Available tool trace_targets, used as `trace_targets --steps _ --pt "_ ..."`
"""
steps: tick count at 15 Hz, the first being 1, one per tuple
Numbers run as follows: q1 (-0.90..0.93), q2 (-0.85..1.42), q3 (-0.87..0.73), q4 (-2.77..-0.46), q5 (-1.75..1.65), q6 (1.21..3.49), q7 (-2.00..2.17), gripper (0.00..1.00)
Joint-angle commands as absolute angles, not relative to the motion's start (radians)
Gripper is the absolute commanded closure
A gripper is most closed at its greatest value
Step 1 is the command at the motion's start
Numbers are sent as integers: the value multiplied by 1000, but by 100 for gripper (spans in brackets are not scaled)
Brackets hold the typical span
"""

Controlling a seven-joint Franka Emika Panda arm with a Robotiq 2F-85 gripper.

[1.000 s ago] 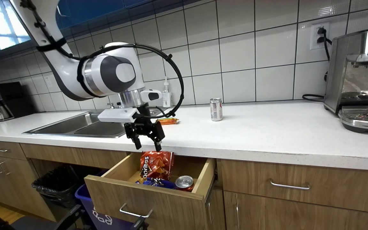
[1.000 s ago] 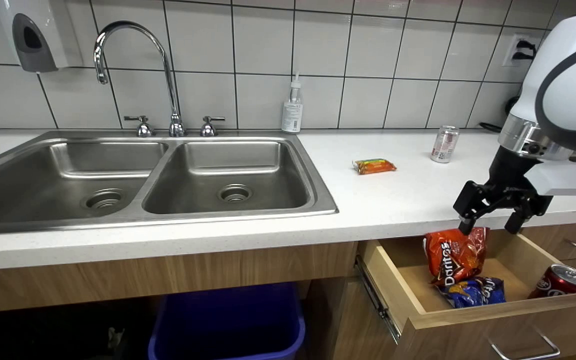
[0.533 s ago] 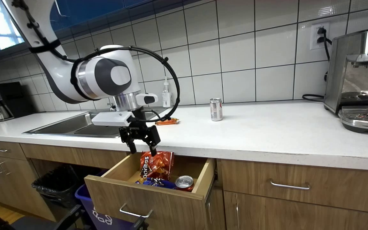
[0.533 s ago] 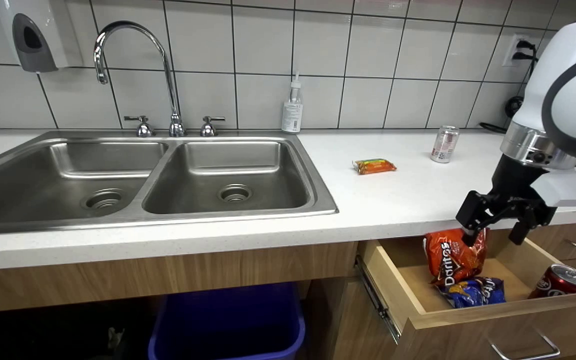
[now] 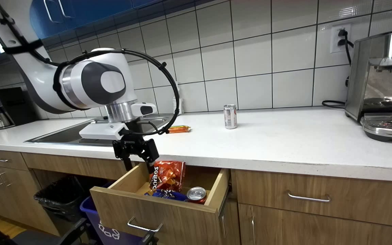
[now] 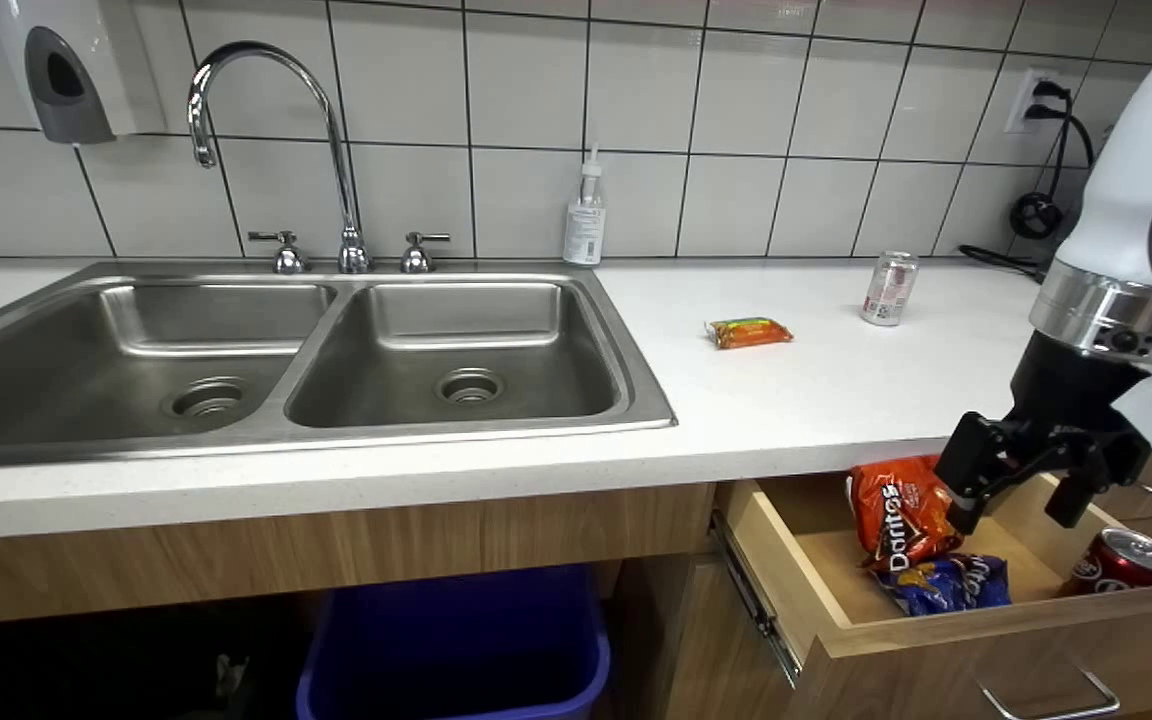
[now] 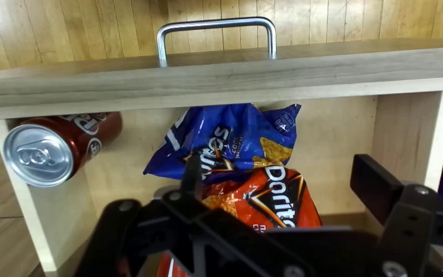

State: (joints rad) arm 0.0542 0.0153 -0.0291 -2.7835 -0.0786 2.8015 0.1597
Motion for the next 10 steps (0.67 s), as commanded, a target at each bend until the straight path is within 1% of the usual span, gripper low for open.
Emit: trace_targets --steps 1,5,10 --pt "51 -13 -1 -2781 -82 2785 195 0" --pt "50 -16 7 -2774 -78 2758 167 0" --pt "48 -31 15 -2773 23 2678 64 0"
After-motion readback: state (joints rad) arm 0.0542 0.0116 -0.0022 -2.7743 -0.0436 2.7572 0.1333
